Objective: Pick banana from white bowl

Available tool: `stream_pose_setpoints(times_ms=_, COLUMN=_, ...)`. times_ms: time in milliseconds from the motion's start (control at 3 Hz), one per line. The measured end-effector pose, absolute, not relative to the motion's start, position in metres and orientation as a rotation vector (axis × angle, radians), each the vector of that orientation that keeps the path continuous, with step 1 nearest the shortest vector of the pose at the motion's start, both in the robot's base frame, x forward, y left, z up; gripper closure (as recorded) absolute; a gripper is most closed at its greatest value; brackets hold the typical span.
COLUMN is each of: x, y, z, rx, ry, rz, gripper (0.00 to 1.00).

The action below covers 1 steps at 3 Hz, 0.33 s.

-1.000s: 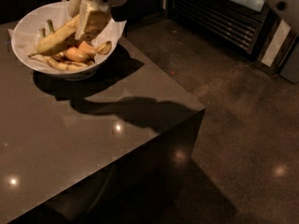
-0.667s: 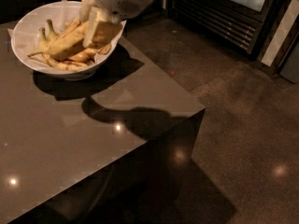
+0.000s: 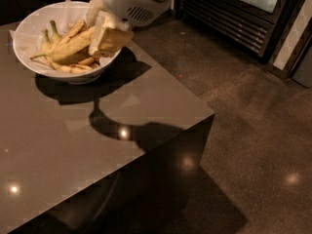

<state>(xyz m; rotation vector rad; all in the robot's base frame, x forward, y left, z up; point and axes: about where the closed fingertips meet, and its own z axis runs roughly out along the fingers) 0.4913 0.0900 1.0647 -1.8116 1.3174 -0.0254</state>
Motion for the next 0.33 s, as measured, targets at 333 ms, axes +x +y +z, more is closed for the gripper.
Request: stream_pose_setpoints(times_ms=333, x=0.45, y=0.0782, z=1.0909, rx=-1.74, ry=1.336, rz=-0.086, gripper=1.0)
